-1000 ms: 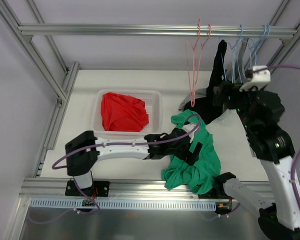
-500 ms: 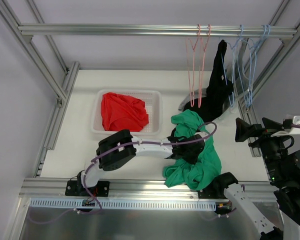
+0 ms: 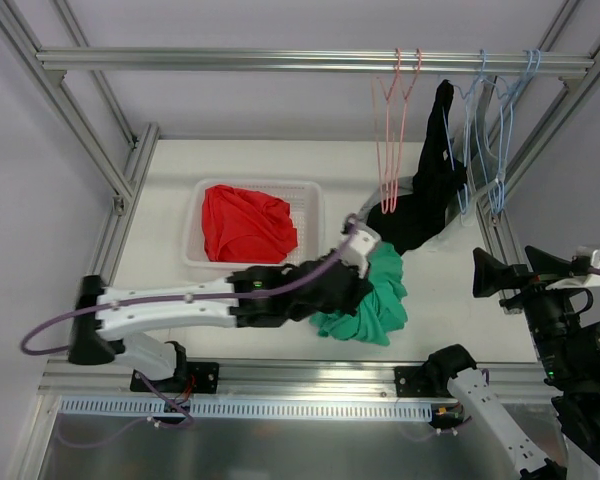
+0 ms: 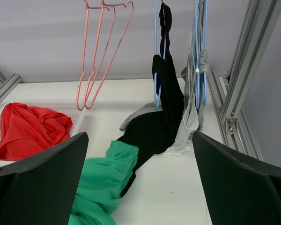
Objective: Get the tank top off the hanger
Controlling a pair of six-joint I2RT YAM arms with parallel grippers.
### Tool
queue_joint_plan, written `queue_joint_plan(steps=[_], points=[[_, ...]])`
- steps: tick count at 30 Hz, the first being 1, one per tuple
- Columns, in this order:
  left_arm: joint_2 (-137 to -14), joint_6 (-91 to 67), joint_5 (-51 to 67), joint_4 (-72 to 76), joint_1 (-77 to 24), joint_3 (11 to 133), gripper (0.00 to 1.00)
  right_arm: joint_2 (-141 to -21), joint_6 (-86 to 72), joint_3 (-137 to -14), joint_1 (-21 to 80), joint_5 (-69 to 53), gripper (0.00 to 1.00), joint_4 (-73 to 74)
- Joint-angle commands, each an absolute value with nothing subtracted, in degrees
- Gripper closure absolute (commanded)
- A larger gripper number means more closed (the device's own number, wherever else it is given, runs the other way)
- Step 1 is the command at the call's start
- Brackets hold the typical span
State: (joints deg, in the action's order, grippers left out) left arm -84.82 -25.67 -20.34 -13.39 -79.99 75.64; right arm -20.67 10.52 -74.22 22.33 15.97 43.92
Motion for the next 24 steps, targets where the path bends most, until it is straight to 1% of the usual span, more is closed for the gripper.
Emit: queue_joint_plan(steps=[1,3,5,6,10,18,21,24], points=[[-73.67,-20.41,-36.1,-15.03,-79.45,74.97,1.0,-20.04,10.11,-73.39,22.5,17.14,0.01,41.49],[-69.18,-18.82,-42.5,-16.69,-79.45,76.19,1.0,-19.95,10.11,-73.3,22.5,17.49,0.01,41.4],[-66.02,-14.96,-46.48,-17.48,-79.45,77.77,1.0,-19.95,10.02,-73.48,22.41,17.58,0.0,41.05],[-65.31,-11.81,-49.37,-17.58,-79.45,80.05,1.0,-20.04,10.02,-73.48,22.41,17.49,0.01,40.78],[-65.12,-3.2,-54.13,-17.4,-78.49,87.96,1.0,-20.48,9.58,-73.65,22.5,16.88,0.0,40.17],[-70.92,6.75,-49.75,-17.75,-71.46,105.7,1.0,-21.53,8.53,-74.88,22.41,15.03,0.0,39.11],[-72.94,7.3,-47.03,-17.93,-67.34,110.11,1.0,-22.23,8.44,-75.5,22.41,14.33,0.0,39.02],[-75.23,4.94,-42.65,-18.37,-60.75,112.23,1.0,-22.41,8.35,-75.59,22.41,14.06,0.01,39.11]])
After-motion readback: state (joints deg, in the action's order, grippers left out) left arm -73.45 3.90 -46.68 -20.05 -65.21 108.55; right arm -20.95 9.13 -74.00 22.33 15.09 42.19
